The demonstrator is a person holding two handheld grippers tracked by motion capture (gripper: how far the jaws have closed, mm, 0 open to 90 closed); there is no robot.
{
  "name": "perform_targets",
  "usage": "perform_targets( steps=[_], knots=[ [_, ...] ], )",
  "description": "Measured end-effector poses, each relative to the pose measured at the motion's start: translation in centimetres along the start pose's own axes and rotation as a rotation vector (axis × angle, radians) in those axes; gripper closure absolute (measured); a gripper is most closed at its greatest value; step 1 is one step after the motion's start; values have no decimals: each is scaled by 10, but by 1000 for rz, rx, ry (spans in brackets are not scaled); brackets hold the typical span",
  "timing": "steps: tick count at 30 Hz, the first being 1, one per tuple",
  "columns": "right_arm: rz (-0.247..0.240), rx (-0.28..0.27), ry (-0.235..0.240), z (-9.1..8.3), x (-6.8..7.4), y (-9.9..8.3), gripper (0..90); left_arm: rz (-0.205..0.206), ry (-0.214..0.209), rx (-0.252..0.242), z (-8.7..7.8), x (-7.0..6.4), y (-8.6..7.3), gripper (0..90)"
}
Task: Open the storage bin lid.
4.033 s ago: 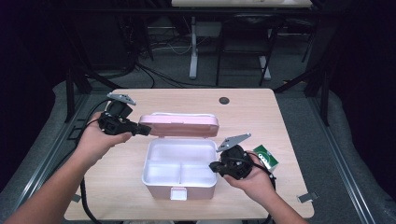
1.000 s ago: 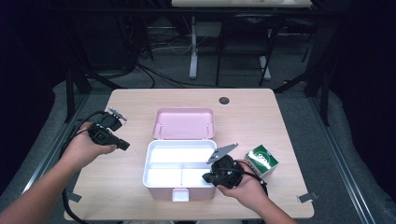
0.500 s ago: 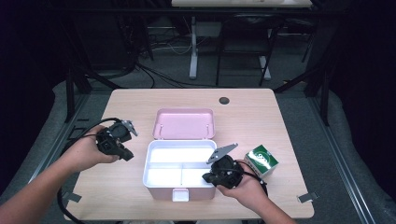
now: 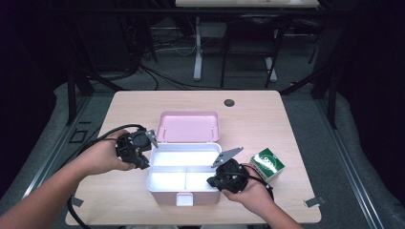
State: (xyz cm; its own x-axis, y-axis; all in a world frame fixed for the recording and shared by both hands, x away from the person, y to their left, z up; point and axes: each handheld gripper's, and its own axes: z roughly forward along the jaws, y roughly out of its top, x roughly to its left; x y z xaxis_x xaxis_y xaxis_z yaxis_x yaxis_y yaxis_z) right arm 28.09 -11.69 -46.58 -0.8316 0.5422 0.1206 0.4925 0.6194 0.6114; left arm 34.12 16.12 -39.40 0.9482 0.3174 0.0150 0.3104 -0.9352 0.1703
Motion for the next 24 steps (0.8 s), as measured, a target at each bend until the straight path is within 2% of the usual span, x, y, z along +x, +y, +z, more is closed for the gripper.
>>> perform_targets(
  steps=[9,10,11,12,15,16,20,23,24],
  knots=[
    [-7,2,-7,0,1,0,877,42,-7,3,10,-4,27,784],
    [-5,4,-7,-1,1,0,871,62,-12,5,11,-6,33,781],
    [-5,4,-7,-1,1,0,871,62,-12,5,11,-6,33,781],
    [-4,4,-6,-1,0,0,869,75,-14,2,13,-8,40,781],
    [-7,5,-11,-2,0,1,863,85,-16,2,15,-10,45,783],
    [-2,5,-14,-3,0,1,863,104,-17,12,18,-12,49,785],
    [-7,4,-15,-10,0,1,862,117,-15,15,23,-13,56,795],
    [0,-18,-27,-16,-1,1,860,124,-12,23,25,-14,60,797],
    [5,-32,-17,-18,-2,0,858,125,-11,19,27,-15,61,797]
  ],
)
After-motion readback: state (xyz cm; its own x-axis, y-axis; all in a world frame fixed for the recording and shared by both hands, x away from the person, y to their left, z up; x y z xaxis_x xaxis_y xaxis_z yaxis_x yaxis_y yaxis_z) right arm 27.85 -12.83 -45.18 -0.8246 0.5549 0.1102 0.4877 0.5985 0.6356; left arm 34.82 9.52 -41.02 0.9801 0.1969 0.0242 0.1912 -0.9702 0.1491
